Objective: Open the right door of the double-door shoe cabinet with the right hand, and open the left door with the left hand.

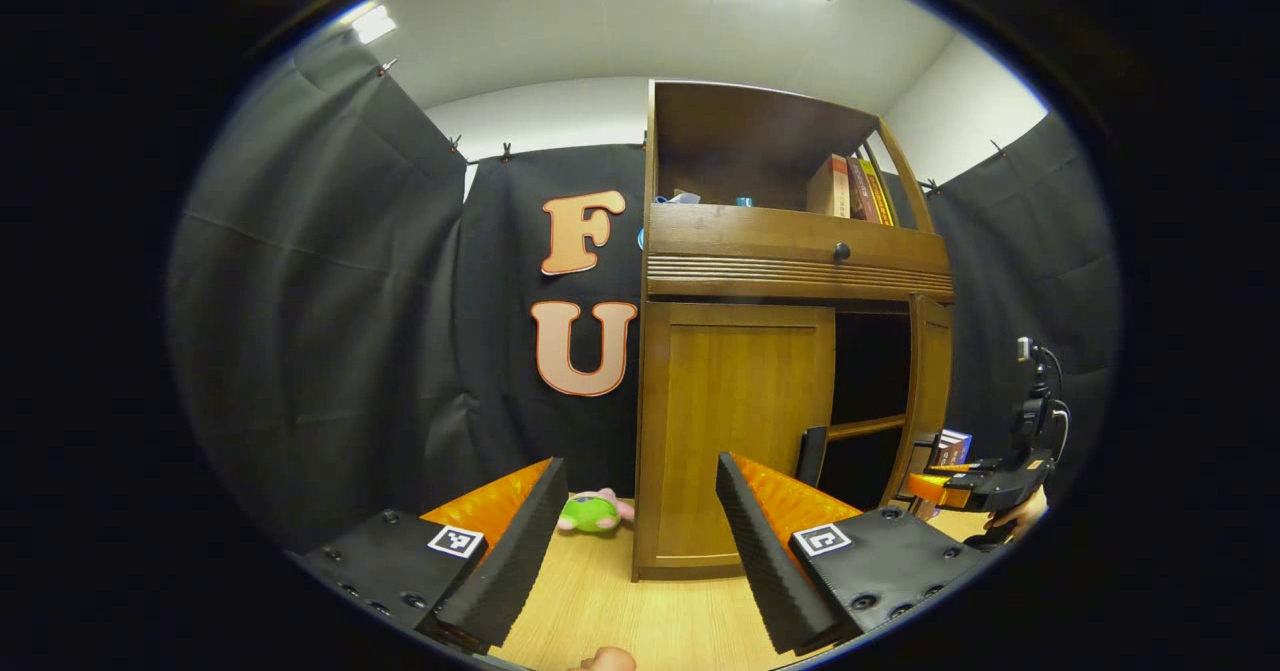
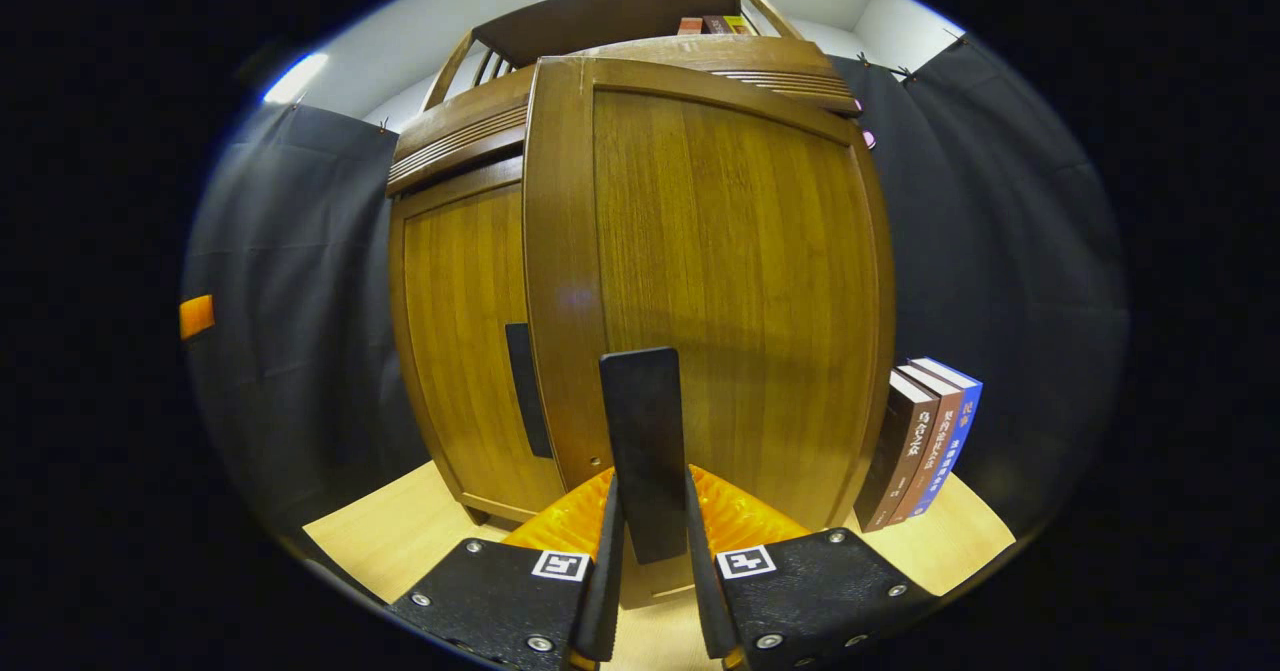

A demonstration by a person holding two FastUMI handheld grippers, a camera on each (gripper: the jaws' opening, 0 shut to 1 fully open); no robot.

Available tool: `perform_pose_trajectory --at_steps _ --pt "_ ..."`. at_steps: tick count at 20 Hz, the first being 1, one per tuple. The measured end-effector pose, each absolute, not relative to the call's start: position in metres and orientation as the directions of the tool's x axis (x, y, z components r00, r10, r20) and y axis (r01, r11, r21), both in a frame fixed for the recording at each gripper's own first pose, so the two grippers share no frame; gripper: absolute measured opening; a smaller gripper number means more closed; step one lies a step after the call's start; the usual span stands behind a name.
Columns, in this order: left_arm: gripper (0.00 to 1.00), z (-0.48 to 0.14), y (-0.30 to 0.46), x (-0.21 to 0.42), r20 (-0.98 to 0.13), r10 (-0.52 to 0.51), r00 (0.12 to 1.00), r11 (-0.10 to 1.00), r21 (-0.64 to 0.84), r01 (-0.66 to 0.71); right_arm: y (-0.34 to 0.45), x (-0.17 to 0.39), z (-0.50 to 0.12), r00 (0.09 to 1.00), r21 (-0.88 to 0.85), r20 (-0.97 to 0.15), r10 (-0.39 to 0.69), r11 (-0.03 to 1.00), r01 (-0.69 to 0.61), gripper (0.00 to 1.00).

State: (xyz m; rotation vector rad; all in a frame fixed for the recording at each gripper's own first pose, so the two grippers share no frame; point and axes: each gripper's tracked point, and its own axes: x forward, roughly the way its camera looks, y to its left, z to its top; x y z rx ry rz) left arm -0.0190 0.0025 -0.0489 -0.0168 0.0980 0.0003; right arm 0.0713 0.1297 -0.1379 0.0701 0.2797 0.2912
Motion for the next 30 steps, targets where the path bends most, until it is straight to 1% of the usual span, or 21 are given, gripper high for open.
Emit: perform_pose_trajectory --at_steps 1,7,8,9,10,11,12,13,14,15,16,18,19,20,21,22,25,26,27,28,30 --pt "0.96 -0.049 -0.001 -0.020 -0.099 -0.008 0.995 1.000 -0.018 0.006 0.124 0.067 -0.137 0.920 0.109 -0.262 0.291 0.956 -0.272 0.31" --pt "0.96 -0.050 -0.026 -0.018 -0.105 -0.050 0.993 0.999 -0.017 0.049 0.092 0.044 -0.130 0.929 0.107 -0.262 0.261 0.965 -0.241 0.30" --pt "0.95 -0.052 -0.030 -0.018 -0.108 -0.055 0.993 0.998 -0.017 0.054 0.087 0.040 -0.129 0.931 0.103 -0.261 0.256 0.966 -0.236 0.29" --pt "0.95 -0.054 -0.033 -0.018 -0.112 -0.061 0.992 0.998 -0.019 0.059 0.083 0.037 -0.129 0.932 0.099 -0.261 0.250 0.968 -0.231 0.39" --pt "0.96 -0.054 -0.037 -0.017 -0.115 -0.066 0.991 0.998 -0.021 0.064 0.077 0.034 -0.128 0.933 0.096 -0.264 0.243 0.970 -0.225 0.39" --pt "0.96 -0.055 -0.039 -0.016 -0.118 -0.069 0.991 0.997 -0.024 0.067 0.070 0.031 -0.126 0.935 0.096 -0.265 0.234 0.972 -0.216 0.19" --pt "0.96 -0.056 -0.042 -0.016 -0.119 -0.072 0.990 0.997 -0.027 0.069 0.064 0.027 -0.125 0.937 0.097 -0.267 0.226 0.974 -0.207 0.36" --pt "0.97 -0.056 -0.046 -0.016 -0.120 -0.076 0.990 0.997 -0.027 0.073 0.058 0.025 -0.125 0.939 0.095 -0.267 0.216 0.976 -0.198 0.15" --pt "0.97 -0.056 -0.048 -0.015 -0.122 -0.077 0.990 0.997 -0.025 0.074 0.051 0.022 -0.124 0.941 0.088 -0.269 0.208 0.978 -0.191 0.24" --pt "0.97 -0.056 -0.050 -0.014 -0.121 -0.076 0.990 0.997 -0.025 0.074 0.046 0.020 -0.123 0.942 0.081 -0.269 0.200 0.979 -0.185 0.12" --pt "0.97 -0.056 -0.053 -0.013 -0.121 -0.079 0.989 0.997 -0.028 0.076 0.039 0.018 -0.123 0.943 0.079 -0.270 0.196 0.980 -0.182 0.11" --pt "0.97 -0.055 -0.060 -0.012 -0.117 -0.090 0.989 0.996 -0.036 0.086 0.026 0.015 -0.123 0.943 0.074 -0.271 0.191 0.981 -0.178 0.29" --pt "0.97 -0.055 -0.065 -0.012 -0.115 -0.095 0.989 0.995 -0.036 0.091 0.019 0.015 -0.123 0.944 0.068 -0.272 0.186 0.982 -0.174 0.27" --pt "0.97 -0.055 -0.069 -0.011 -0.115 -0.098 0.988 0.995 -0.034 0.095 0.012 0.013 -0.123 0.945 0.058 -0.273 0.178 0.984 -0.169 0.17" --pt "0.97 -0.055 -0.073 -0.010 -0.115 -0.104 0.988 0.994 -0.030 0.101 0.004 0.013 -0.124 0.947 0.049 -0.272 0.169 0.986 -0.162 0.14" --pt "0.95 -0.056 -0.077 -0.009 -0.117 -0.107 0.987 0.994 -0.025 0.105 -0.003 0.011 -0.121 0.949 0.040 -0.271 0.159 0.987 -0.154 0.14" --pt "0.95 -0.058 -0.090 -0.007 -0.119 -0.121 0.985 0.993 -0.020 0.120 -0.022 0.008 -0.118 0.953 0.041 -0.269 0.140 0.990 -0.134 0.10" --pt "0.97 -0.059 -0.094 -0.006 -0.121 -0.126 0.985 0.992 -0.020 0.125 -0.029 0.008 -0.120 0.954 0.043 -0.270 0.134 0.991 -0.127 0.09" --pt "0.97 -0.060 -0.099 -0.004 -0.123 -0.133 0.983 0.991 -0.019 0.131 -0.036 0.009 -0.120 0.955 0.042 -0.269 0.126 0.992 -0.119 0.19" --pt "0.97 -0.061 -0.102 -0.002 -0.126 -0.137 0.983 0.991 -0.018 0.136 -0.045 0.009 -0.119 0.956 0.037 -0.270 0.116 0.993 -0.110 0.08" --pt "0.97 -0.063 -0.109 0.001 -0.132 -0.141 0.981 0.990 -0.020 0.140 -0.062 0.010 -0.118 0.958 0.029 -0.270 0.093 0.996 -0.088 0.06"
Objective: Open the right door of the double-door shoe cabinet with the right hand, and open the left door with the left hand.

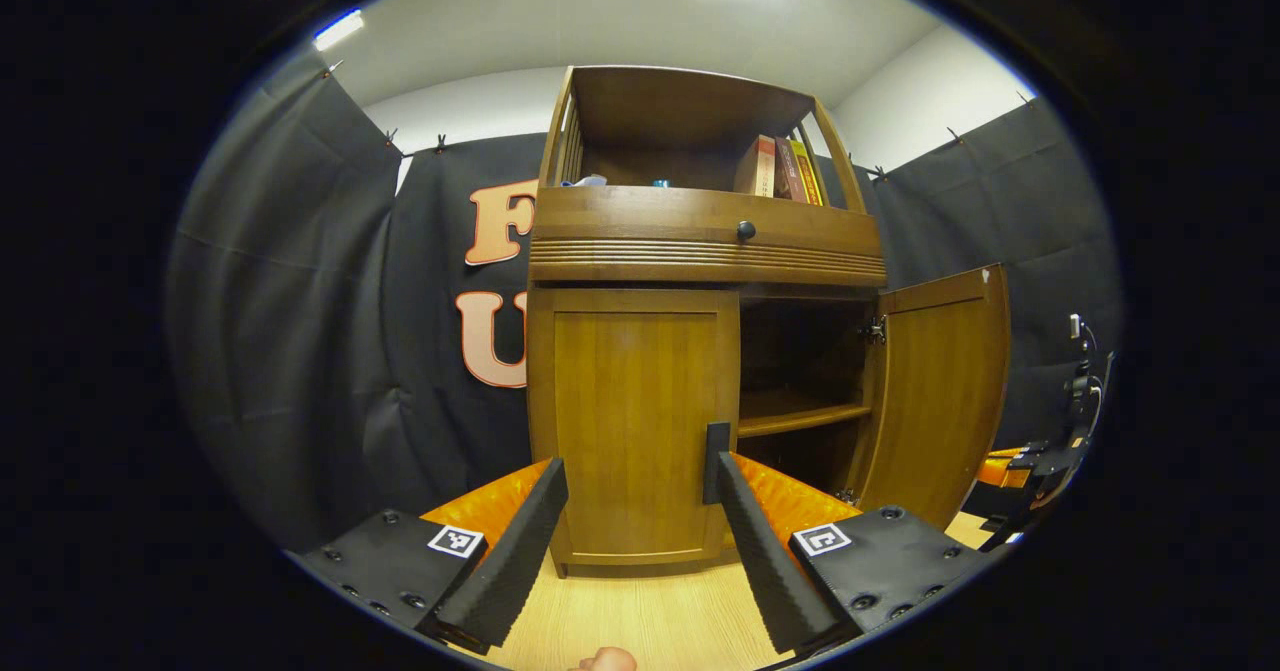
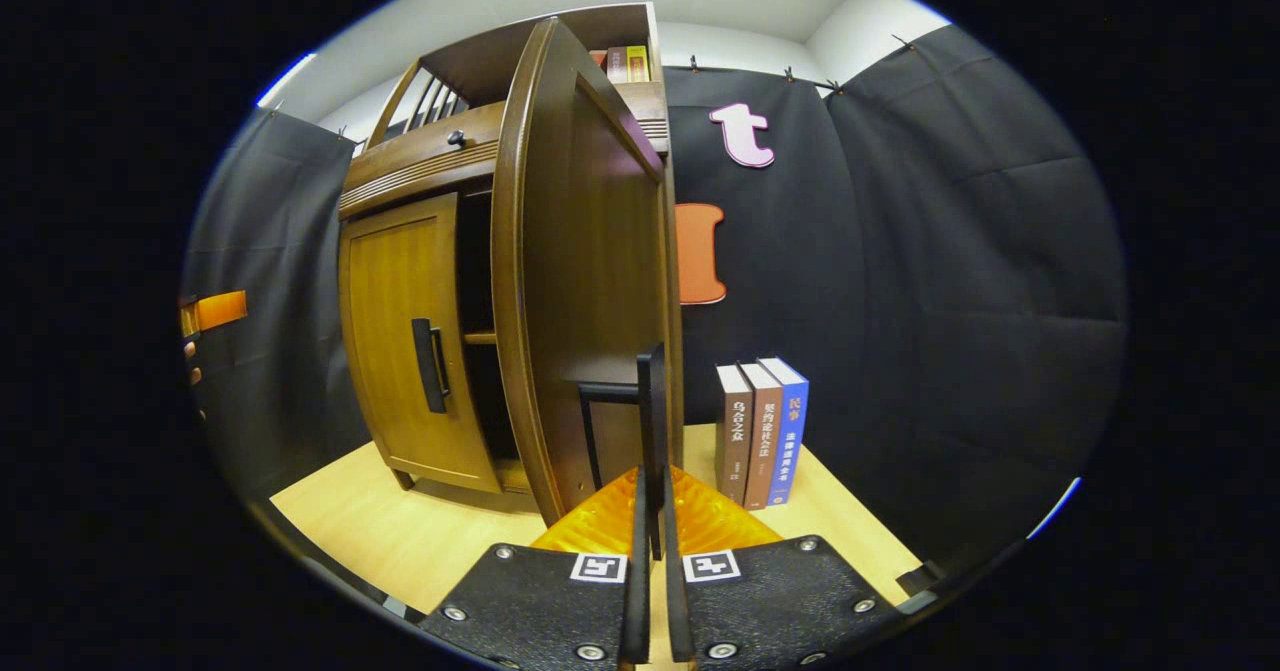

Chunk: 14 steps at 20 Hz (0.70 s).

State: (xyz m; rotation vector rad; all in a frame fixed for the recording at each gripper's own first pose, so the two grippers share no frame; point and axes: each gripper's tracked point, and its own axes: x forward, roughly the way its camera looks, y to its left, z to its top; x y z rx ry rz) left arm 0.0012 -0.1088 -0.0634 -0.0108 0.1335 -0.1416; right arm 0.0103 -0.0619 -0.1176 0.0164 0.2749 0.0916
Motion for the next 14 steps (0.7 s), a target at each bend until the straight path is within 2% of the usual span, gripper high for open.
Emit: perform_pose_trajectory --at_steps 1,2,12,13,14 --pt "0.97 -0.064 -0.112 0.003 -0.134 -0.144 0.981 0.990 -0.023 0.142 -0.070 0.012 -0.117 0.960 0.026 -0.270 0.081 0.997 -0.077 0.16" --pt "0.97 -0.065 -0.116 0.005 -0.136 -0.145 0.980 0.989 -0.024 0.143 -0.078 0.012 -0.117 0.961 0.024 -0.266 0.071 0.997 -0.067 0.05" --pt "0.96 -0.096 -0.151 0.035 -0.149 -0.170 0.974 0.985 -0.019 0.169 -0.123 0.010 -0.106 0.968 0.035 -0.244 0.054 0.998 -0.046 0.05" --pt "0.97 -0.099 -0.155 0.040 -0.146 -0.177 0.973 0.984 -0.019 0.176 -0.129 0.009 -0.103 0.972 0.031 -0.231 0.043 0.999 -0.037 0.21" --pt "0.95 -0.102 -0.160 0.046 -0.149 -0.185 0.971 0.983 -0.018 0.184 -0.136 0.007 -0.099 0.975 0.031 -0.220 0.033 0.999 -0.027 0.21"
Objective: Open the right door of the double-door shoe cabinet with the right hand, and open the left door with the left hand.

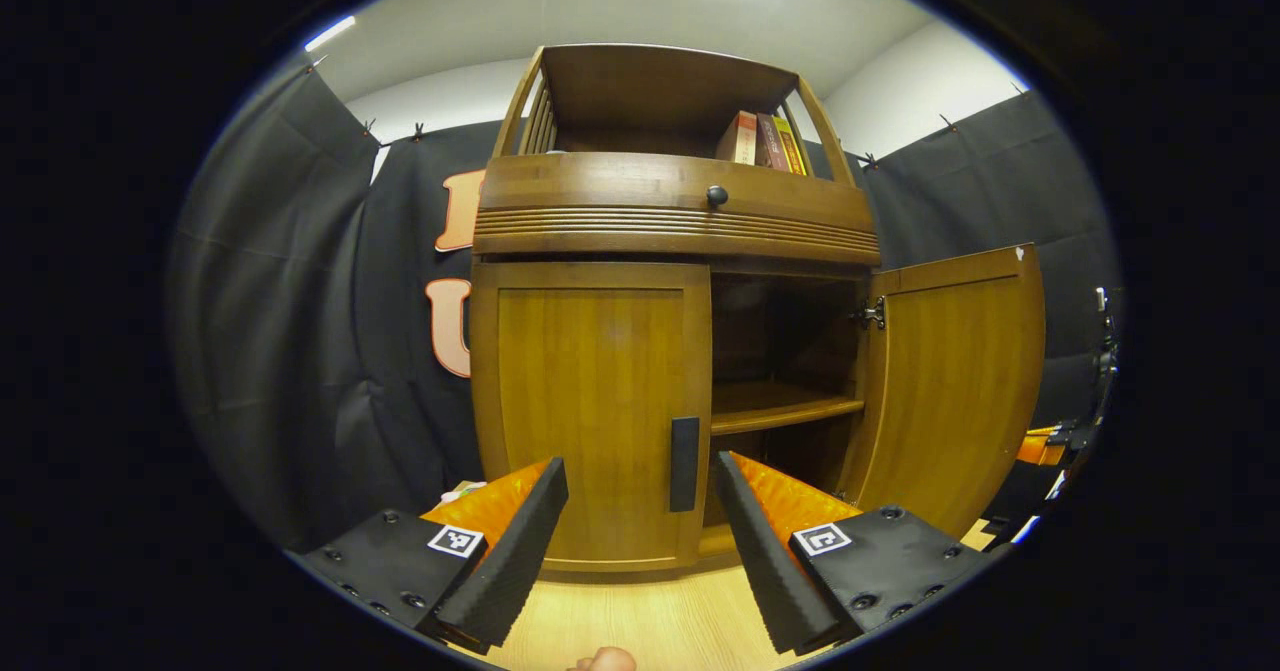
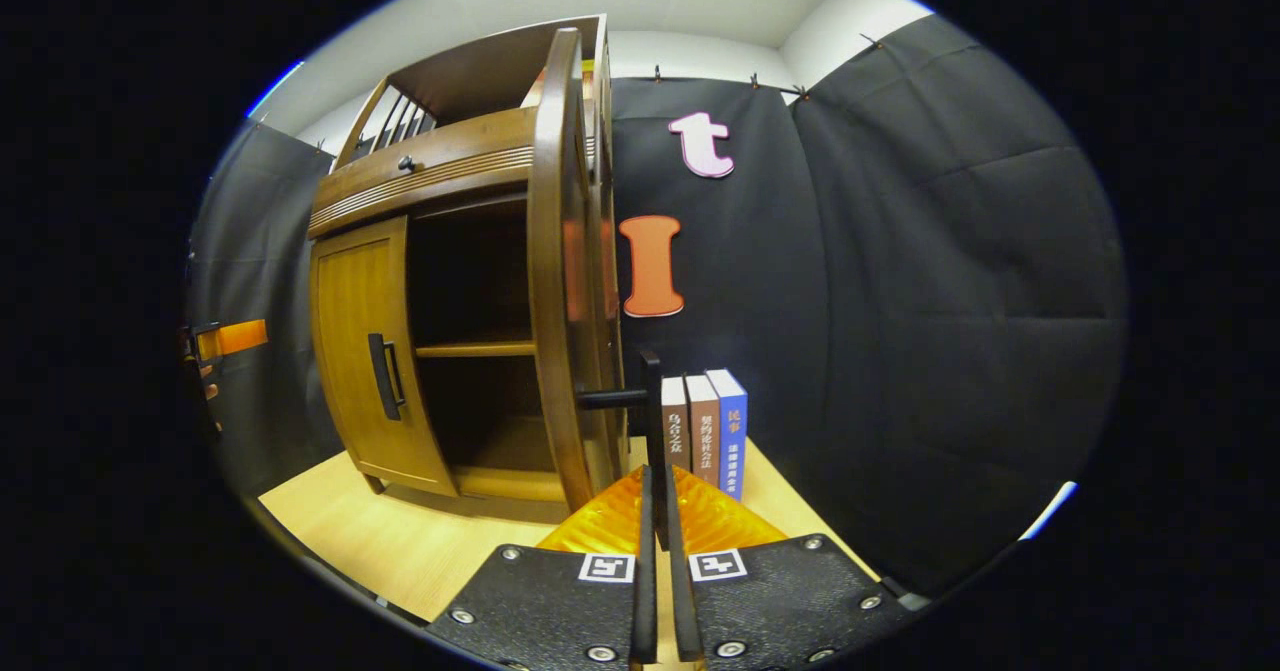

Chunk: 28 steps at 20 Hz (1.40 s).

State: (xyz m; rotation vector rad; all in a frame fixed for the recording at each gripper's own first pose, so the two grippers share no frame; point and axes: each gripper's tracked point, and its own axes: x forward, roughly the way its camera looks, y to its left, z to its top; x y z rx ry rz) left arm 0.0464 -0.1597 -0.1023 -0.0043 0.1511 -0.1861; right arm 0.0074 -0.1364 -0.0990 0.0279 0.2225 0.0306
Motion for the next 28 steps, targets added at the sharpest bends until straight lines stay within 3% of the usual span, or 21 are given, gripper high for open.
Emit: perform_pose_trajectory --at_steps 1,2,4,5,6,8,9,10,11,12,13,16,17,18,20,25,28 --pt "0.96 -0.107 -0.166 0.051 -0.154 -0.193 0.969 0.981 -0.023 0.192 -0.136 0.005 -0.096 0.975 0.051 -0.215 0.049 0.998 -0.039 0.21" --pt "0.96 -0.112 -0.173 0.058 -0.161 -0.202 0.966 0.979 -0.027 0.200 -0.136 -0.001 -0.092 0.975 0.076 -0.213 0.059 0.996 -0.043 0.05" --pt "0.96 -0.122 -0.184 0.072 -0.179 -0.216 0.960 0.976 -0.031 0.214 -0.146 -0.004 -0.087 0.978 0.082 -0.202 0.043 0.996 -0.027 0.07" --pt "0.97 -0.129 -0.190 0.076 -0.186 -0.223 0.957 0.975 -0.029 0.221 -0.150 -0.004 -0.088 0.980 0.073 -0.199 0.031 0.997 -0.017 0.22" --pt "0.98 -0.135 -0.196 0.083 -0.190 -0.232 0.954 0.973 -0.026 0.231 -0.154 -0.004 -0.087 0.980 0.066 -0.198 0.023 0.998 -0.010 0.08" --pt "0.95 -0.152 -0.206 0.099 -0.208 -0.233 0.950 0.972 -0.017 0.234 -0.156 -0.007 -0.087 0.979 0.066 -0.204 0.023 0.998 -0.010 0.09" --pt "0.96 -0.160 -0.210 0.106 -0.219 -0.233 0.947 0.972 -0.021 0.234 -0.156 -0.005 -0.088 0.979 0.061 -0.203 0.018 0.998 -0.005 0.16" --pt "0.97 -0.169 -0.213 0.112 -0.230 -0.239 0.943 0.971 -0.031 0.238 -0.160 -0.007 -0.087 0.980 0.046 -0.198 0.008 0.999 0.001 0.10" --pt "0.96 -0.176 -0.214 0.115 -0.237 -0.242 0.941 0.970 -0.041 0.239 -0.162 -0.007 -0.084 0.982 0.030 -0.187 -0.004 1.000 0.009 0.27" --pt "0.96 -0.181 -0.216 0.124 -0.237 -0.243 0.940 0.970 -0.045 0.240 -0.163 -0.008 -0.079 0.984 0.021 -0.176 -0.009 1.000 0.013 0.31" --pt "0.96 -0.185 -0.220 0.134 -0.231 -0.242 0.942 0.970 -0.039 0.239 -0.162 -0.009 -0.076 0.986 0.021 -0.168 -0.006 1.000 0.010 0.49" --pt "0.95 -0.190 -0.223 0.157 -0.197 -0.223 0.955 0.974 -0.009 0.225 -0.159 -0.010 -0.071 0.987 0.041 -0.158 0.004 0.999 0.003 0.44" --pt "0.96 -0.195 -0.224 0.162 -0.198 -0.218 0.956 0.975 -0.007 0.221 -0.161 -0.009 -0.069 0.988 0.043 -0.157 -0.002 0.999 0.009 0.53" --pt "0.96 -0.201 -0.225 0.168 -0.203 -0.214 0.956 0.976 -0.008 0.217 -0.162 -0.010 -0.069 0.988 0.042 -0.155 -0.007 0.999 0.014 0.80" --pt "0.96 -0.210 -0.224 0.178 -0.217 -0.206 0.954 0.978 -0.017 0.207 -0.162 -0.012 -0.068 0.988 0.037 -0.152 -0.011 0.999 0.016 0.92" --pt "0.96 -0.224 -0.227 0.198 -0.236 -0.203 0.950 0.979 -0.016 0.205 -0.161 -0.011 -0.068 0.989 0.039 -0.148 -0.014 0.999 0.020 0.99" --pt "0.84 -0.233 -0.229 0.205 -0.256 -0.200 0.946 0.979 -0.020 0.201 -0.163 -0.013 -0.069 0.989 0.042 -0.146 -0.021 0.999 0.027 0.99"
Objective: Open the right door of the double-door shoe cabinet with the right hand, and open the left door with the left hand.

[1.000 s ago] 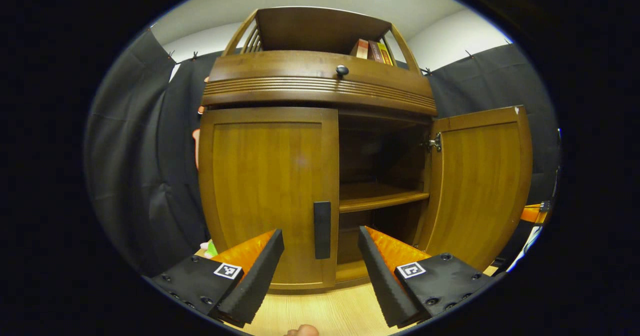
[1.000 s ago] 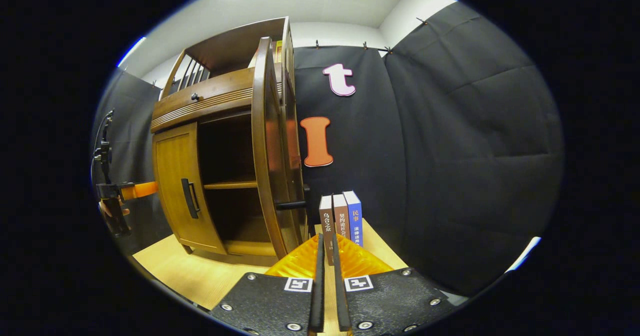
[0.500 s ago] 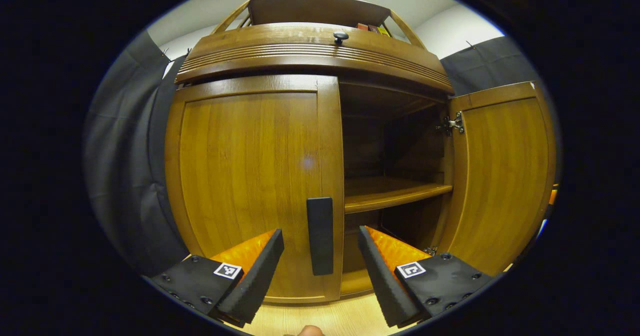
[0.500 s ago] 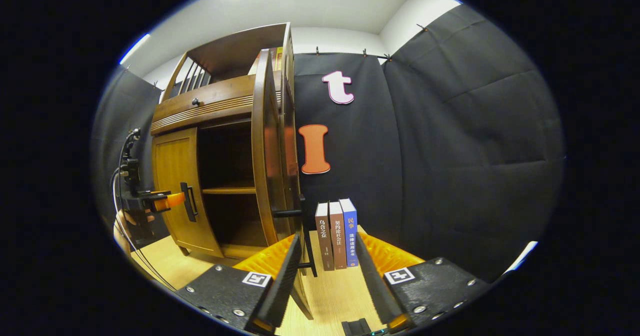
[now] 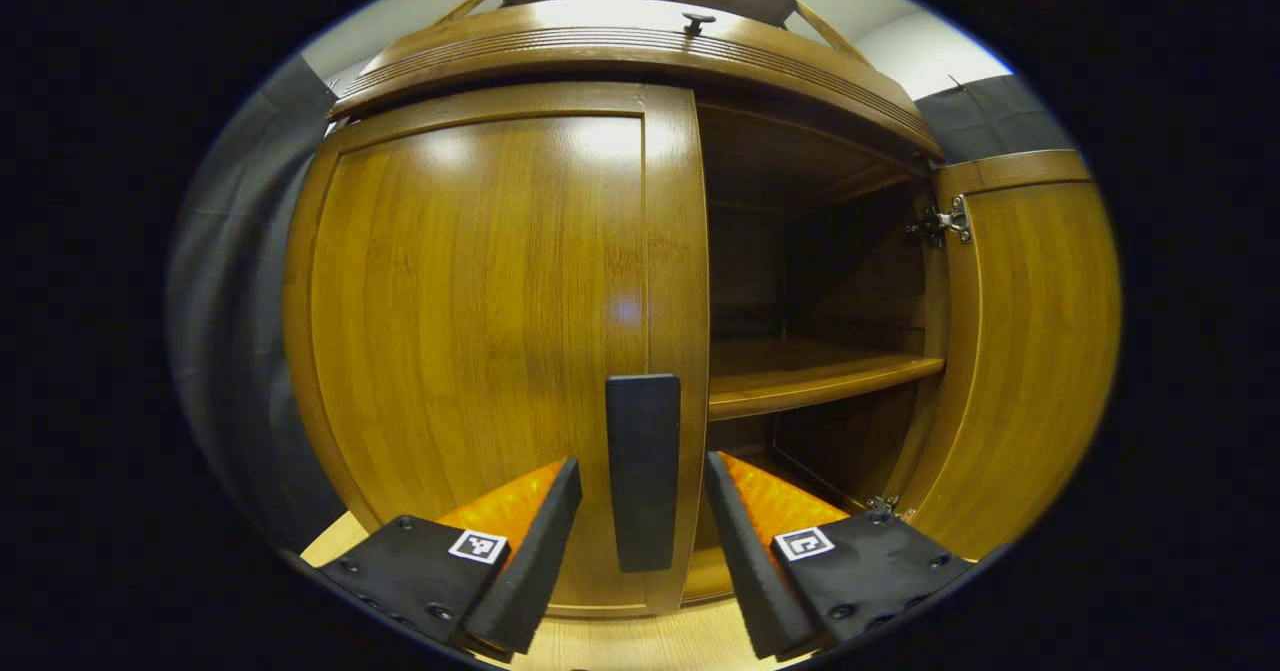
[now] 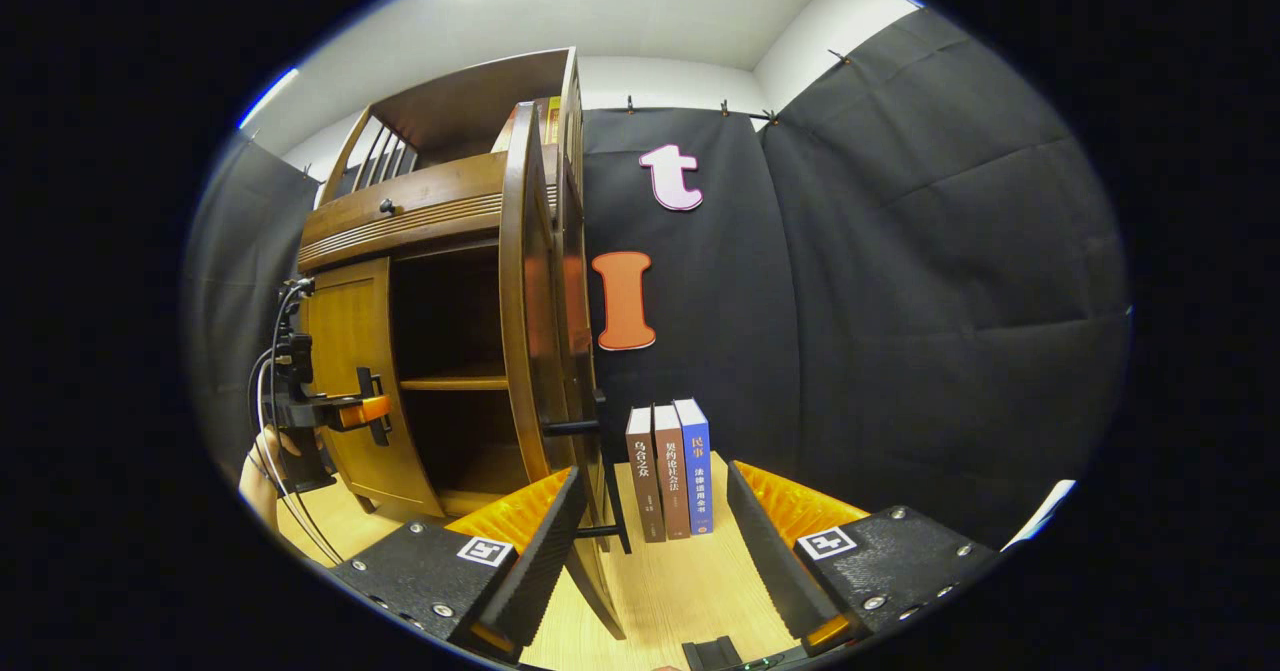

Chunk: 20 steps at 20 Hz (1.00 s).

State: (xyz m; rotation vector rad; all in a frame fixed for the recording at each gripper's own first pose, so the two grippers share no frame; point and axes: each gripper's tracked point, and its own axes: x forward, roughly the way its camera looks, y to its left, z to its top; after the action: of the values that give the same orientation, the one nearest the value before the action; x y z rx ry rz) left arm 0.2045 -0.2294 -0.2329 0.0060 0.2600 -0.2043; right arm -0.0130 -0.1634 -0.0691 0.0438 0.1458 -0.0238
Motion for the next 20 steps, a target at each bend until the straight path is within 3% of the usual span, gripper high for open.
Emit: perform_pose_trajectory --at_steps 1,2,3,4,5,7,14,15,16,19,20 --pt "0.80 -0.236 -0.231 0.205 -0.265 -0.208 0.942 0.978 -0.028 0.208 -0.164 -0.012 -0.068 0.990 0.041 -0.143 -0.022 0.999 0.028 0.99" --pt "0.77 -0.237 -0.234 0.204 -0.262 -0.217 0.940 0.976 -0.041 0.214 -0.165 -0.012 -0.066 0.990 0.039 -0.138 -0.025 0.999 0.031 0.88" --pt "0.75 -0.238 -0.235 0.207 -0.261 -0.223 0.939 0.975 -0.052 0.217 -0.164 -0.011 -0.066 0.991 0.039 -0.134 -0.030 0.999 0.035 0.88" --pt "0.63 -0.239 -0.235 0.206 -0.262 -0.217 0.940 0.976 -0.054 0.210 -0.164 -0.012 -0.066 0.991 0.040 -0.132 -0.031 0.999 0.037 0.88" --pt "0.60 -0.239 -0.231 0.207 -0.264 -0.200 0.943 0.980 -0.045 0.195 -0.162 -0.011 -0.068 0.991 0.042 -0.133 -0.028 0.999 0.034 0.88" --pt "0.41 -0.241 -0.231 0.204 -0.270 -0.208 0.940 0.978 -0.047 0.203 -0.160 -0.013 -0.068 0.990 0.042 -0.138 -0.028 0.999 0.034 0.88" --pt "0.31 -0.234 -0.226 0.177 -0.290 -0.217 0.932 0.976 -0.061 0.208 -0.155 -0.020 -0.068 0.989 0.054 -0.144 -0.029 0.998 0.037 0.88" --pt "0.31 -0.233 -0.225 0.170 -0.291 -0.223 0.930 0.975 -0.062 0.214 -0.153 -0.021 -0.067 0.989 0.054 -0.144 -0.029 0.998 0.037 0.99" --pt "0.31 -0.231 -0.222 0.164 -0.294 -0.229 0.928 0.973 -0.065 0.220 -0.151 -0.022 -0.065 0.989 0.053 -0.143 -0.029 0.998 0.037 0.88" --pt "0.32 -0.227 -0.215 0.144 -0.303 -0.250 0.920 0.968 -0.068 0.241 -0.142 -0.026 -0.059 0.990 0.040 -0.136 -0.029 0.999 0.034 0.88" --pt "0.32 -0.225 -0.213 0.137 -0.303 -0.257 0.917 0.966 -0.071 0.248 -0.139 -0.028 -0.056 0.991 0.033 -0.132 -0.027 0.999 0.032 0.99"
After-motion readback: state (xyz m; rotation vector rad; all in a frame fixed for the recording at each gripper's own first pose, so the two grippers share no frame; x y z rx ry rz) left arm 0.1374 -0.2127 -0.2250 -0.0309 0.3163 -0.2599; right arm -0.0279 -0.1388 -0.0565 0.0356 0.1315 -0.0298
